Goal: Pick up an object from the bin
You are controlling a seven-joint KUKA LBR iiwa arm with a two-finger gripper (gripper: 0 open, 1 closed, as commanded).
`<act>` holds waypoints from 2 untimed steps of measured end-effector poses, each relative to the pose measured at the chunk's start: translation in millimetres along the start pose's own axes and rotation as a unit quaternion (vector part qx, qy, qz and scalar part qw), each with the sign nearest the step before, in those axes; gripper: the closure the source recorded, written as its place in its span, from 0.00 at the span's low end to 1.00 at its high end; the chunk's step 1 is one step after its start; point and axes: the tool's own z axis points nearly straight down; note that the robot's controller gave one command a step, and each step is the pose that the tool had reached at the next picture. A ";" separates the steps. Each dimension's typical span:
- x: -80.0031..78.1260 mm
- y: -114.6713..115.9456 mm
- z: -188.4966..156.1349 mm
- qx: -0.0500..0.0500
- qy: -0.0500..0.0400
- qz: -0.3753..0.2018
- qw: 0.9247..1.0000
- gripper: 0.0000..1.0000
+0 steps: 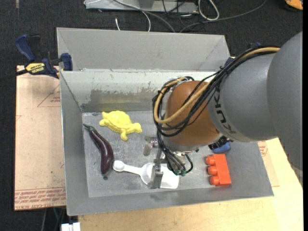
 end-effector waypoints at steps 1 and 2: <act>5.9 -7.8 20.1 0.000 0.003 0.008 1.000 0.00; -1.7 -19.6 65.7 -0.001 -0.001 0.119 0.993 0.00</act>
Offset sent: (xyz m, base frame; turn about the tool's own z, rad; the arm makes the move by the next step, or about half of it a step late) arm 0.0015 -0.0199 -0.0637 0.2381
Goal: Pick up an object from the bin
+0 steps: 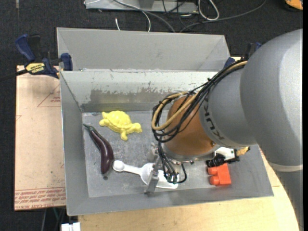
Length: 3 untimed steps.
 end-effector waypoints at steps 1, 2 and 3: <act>4.9 2.1 -3.1 0.000 0.001 -0.021 1.000 1.00; 4.9 2.1 -3.1 0.000 0.001 -0.020 1.000 1.00; 5.1 2.1 -6.8 0.000 0.001 -0.020 1.000 1.00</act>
Offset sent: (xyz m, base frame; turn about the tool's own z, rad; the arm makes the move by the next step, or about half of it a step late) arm 0.0000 0.0000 0.0000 0.0000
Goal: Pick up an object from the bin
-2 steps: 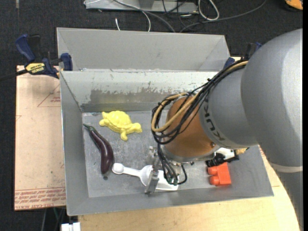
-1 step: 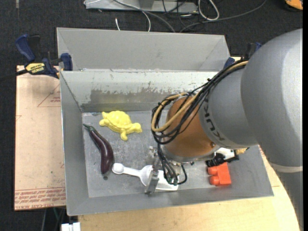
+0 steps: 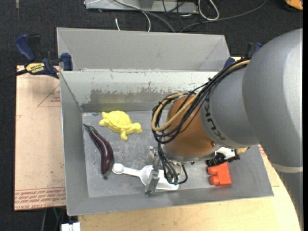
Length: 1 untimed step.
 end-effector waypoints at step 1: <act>0.2 0.1 -2.1 0.000 0.000 0.000 1.000 1.00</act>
Offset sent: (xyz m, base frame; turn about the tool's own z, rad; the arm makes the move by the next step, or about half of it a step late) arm 0.0001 0.0001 0.0735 0.0000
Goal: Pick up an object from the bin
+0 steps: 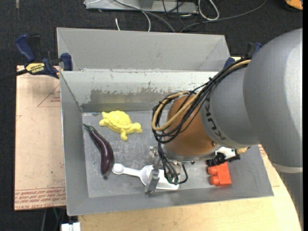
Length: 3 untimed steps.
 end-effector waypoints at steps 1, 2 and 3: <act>2.7 -1.0 -25.8 0.002 0.005 0.000 1.000 1.00; 1.3 0.0 -60.2 0.001 0.003 -0.001 1.000 1.00; 1.4 0.3 -96.1 0.001 0.004 -0.002 1.000 1.00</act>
Offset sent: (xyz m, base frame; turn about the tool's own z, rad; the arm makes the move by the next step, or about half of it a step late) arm -0.0031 -0.0006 0.0860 -0.0003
